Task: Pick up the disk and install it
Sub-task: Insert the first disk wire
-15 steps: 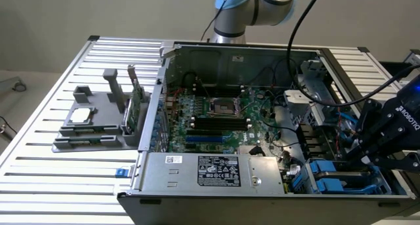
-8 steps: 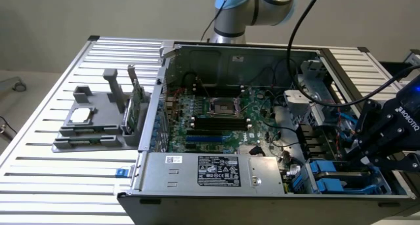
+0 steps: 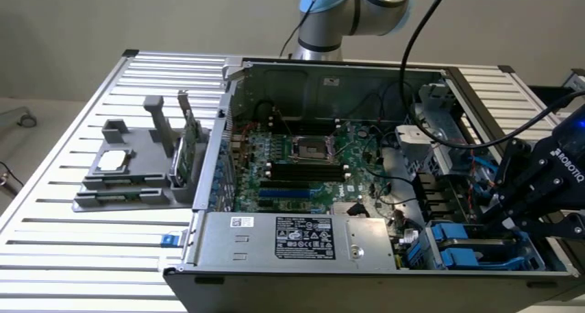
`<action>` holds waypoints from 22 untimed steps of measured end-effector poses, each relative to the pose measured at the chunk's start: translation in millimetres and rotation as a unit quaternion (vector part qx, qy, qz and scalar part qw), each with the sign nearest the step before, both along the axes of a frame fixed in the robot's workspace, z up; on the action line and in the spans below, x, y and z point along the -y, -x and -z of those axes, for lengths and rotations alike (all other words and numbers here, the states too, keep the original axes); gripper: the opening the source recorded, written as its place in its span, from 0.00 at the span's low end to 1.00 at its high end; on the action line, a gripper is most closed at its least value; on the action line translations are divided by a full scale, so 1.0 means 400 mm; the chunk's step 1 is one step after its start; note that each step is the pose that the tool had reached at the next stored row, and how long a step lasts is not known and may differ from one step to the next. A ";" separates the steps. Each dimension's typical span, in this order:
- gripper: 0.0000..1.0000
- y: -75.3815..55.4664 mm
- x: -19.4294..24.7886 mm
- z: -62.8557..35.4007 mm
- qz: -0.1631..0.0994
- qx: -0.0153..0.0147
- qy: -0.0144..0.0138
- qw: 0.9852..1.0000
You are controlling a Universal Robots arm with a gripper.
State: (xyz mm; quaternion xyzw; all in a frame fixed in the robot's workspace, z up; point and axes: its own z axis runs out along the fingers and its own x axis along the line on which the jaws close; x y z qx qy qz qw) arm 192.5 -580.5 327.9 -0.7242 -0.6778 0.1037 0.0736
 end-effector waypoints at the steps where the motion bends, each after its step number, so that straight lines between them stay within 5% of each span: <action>1: 0.16 0.000 0.000 0.000 0.000 0.000 0.000 1.000; 6: 0.31 0.000 0.000 -0.002 0.000 -0.002 0.000 1.000; 22: 0.31 0.030 0.004 -0.055 0.000 -0.003 0.000 1.000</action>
